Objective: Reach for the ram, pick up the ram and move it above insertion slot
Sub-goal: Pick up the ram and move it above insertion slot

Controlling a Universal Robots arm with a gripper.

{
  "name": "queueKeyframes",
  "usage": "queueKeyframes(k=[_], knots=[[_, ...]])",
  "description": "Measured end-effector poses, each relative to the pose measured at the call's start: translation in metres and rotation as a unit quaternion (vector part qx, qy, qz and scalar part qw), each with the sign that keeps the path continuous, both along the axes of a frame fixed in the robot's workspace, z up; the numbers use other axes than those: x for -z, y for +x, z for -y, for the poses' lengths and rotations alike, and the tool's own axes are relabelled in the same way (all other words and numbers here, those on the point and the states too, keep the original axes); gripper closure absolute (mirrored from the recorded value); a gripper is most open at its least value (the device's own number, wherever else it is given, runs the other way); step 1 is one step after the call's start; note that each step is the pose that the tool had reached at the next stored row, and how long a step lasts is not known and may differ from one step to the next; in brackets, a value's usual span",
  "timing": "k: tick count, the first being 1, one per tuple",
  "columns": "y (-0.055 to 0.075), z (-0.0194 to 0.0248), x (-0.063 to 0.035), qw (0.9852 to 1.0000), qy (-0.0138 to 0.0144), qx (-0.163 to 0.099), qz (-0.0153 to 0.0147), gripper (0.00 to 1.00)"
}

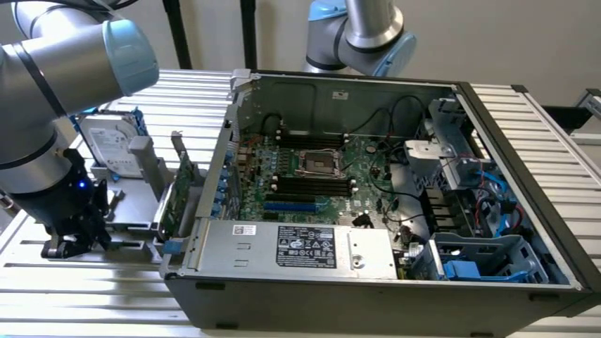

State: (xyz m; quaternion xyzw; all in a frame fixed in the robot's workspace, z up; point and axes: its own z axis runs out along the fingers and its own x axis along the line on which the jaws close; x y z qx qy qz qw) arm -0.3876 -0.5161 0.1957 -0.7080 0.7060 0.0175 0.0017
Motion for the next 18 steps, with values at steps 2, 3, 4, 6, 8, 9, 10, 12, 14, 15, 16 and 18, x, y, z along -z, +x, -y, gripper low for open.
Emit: queueKeyframes(k=[2, 3, 4, 6, 8, 9, 10, 12, 14, 15, 16, 18], knots=[[0.0000, 0.0000, 0.0000, 1.0000, 0.0000, 0.000, 0.0000, 0.82], [0.0000, 0.0000, 0.0000, 1.0000, 0.0000, 0.000, 0.0000, 0.87], [0.0000, 0.0000, 0.0000, 1.0000, 0.0000, 0.000, 0.0000, 0.87], [0.0000, 0.0000, 0.0000, 1.0000, 0.0000, 0.000, 0.0000, 0.87], [0.0001, 0.0001, 0.0000, 1.0000, 0.0001, 0.000, -0.0001, 0.87], [0.0002, 0.0002, -0.0001, 1.0000, 0.0000, 0.000, -0.0003, 0.87], [0.0003, 0.0004, 0.0000, 1.0000, 0.0000, 0.000, -0.0006, 0.87], [0.0008, 0.0008, 0.0000, 1.0000, 0.0000, 0.000, -0.0015, 0.87], [0.0016, 0.0014, 0.0000, 1.0000, 0.0001, 0.000, -0.0033, 0.87], [0.0019, 0.0017, -0.0001, 1.0000, 0.0001, 0.001, -0.0044, 0.87], [0.0023, 0.0020, -0.0001, 1.0000, 0.0001, 0.002, -0.0053, 0.87], [0.0029, 0.0022, -0.0004, 1.0000, 0.0001, 0.003, -0.0069, 0.87]])
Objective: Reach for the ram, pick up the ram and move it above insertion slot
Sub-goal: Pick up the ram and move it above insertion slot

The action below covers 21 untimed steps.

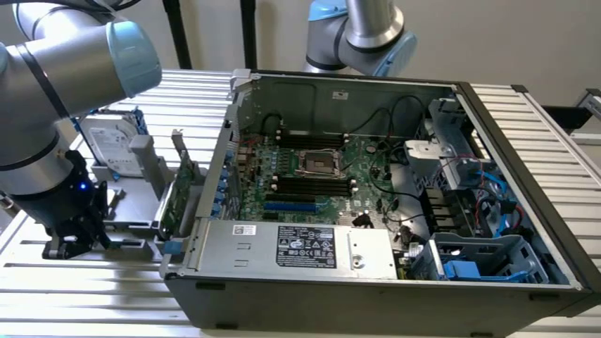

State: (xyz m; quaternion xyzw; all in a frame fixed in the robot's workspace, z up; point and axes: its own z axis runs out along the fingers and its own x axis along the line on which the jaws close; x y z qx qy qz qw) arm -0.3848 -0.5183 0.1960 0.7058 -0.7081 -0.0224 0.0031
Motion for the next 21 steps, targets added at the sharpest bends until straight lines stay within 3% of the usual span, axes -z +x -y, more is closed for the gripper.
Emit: queueKeyframes(k=[3, 12, 16, 21], knots=[[0.001, 0.0001, -0.0008, 1.0000, -0.0001, 0.001, -0.0014, 0.87], [0.002, 0.0002, -0.0107, 1.0000, 0.0003, 0.001, -0.0017, 0.87], [0.002, 0.0002, -0.0209, 1.0000, 0.0003, 0.001, -0.0018, 0.87], [0.002, 0.0002, -0.0424, 1.0000, 0.0003, 0.001, -0.0018, 0.87]])
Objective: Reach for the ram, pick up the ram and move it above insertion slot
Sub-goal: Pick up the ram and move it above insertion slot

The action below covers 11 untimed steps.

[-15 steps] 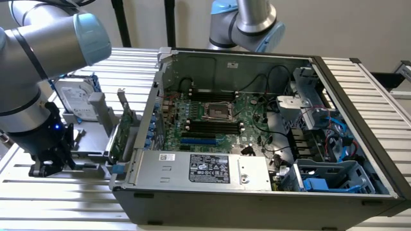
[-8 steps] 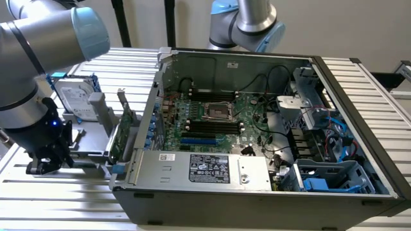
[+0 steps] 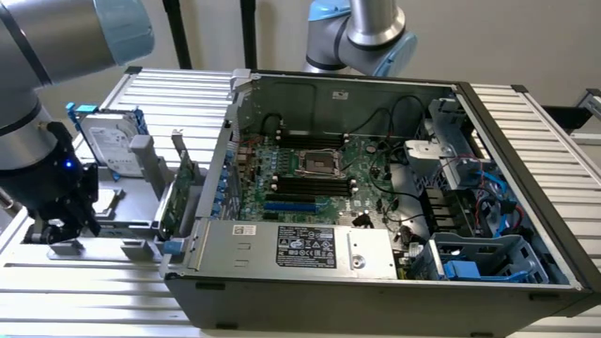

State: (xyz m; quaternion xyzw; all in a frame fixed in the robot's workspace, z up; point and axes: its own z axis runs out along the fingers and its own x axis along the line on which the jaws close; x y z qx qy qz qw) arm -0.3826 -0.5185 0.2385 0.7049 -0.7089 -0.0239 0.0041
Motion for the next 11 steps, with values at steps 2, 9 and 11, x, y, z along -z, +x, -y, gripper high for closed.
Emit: queueKeyframes(k=[2, 9, 11], knots=[[0.001, 0.0001, -0.0090, 1.0000, 0.0000, 0.000, 0.0000, 0.87], [0.010, 0.0000, -0.0409, 1.0000, 0.0008, 0.000, 0.0000, 0.87], [0.014, 0.0000, -0.0499, 1.0000, 0.0014, 0.000, 0.0000, 0.87]])
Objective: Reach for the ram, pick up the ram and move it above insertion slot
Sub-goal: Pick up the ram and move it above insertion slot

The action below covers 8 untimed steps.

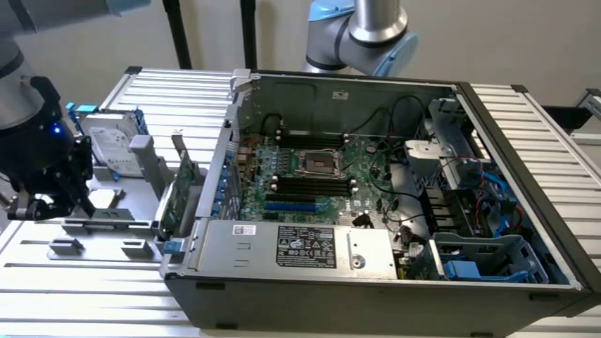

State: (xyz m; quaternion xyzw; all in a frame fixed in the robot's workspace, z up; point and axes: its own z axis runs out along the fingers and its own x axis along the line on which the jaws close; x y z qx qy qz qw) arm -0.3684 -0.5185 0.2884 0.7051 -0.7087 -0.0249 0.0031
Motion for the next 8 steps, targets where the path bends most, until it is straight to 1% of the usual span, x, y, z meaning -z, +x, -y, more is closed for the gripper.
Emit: queueKeyframes(k=[5, 8], knots=[[0.013, 0.0000, -0.0223, 1.0000, 0.0023, -0.001, -0.0001, 0.87], [0.023, 0.0000, -0.0333, 1.0000, 0.0055, -0.002, 0.0000, 0.87]])
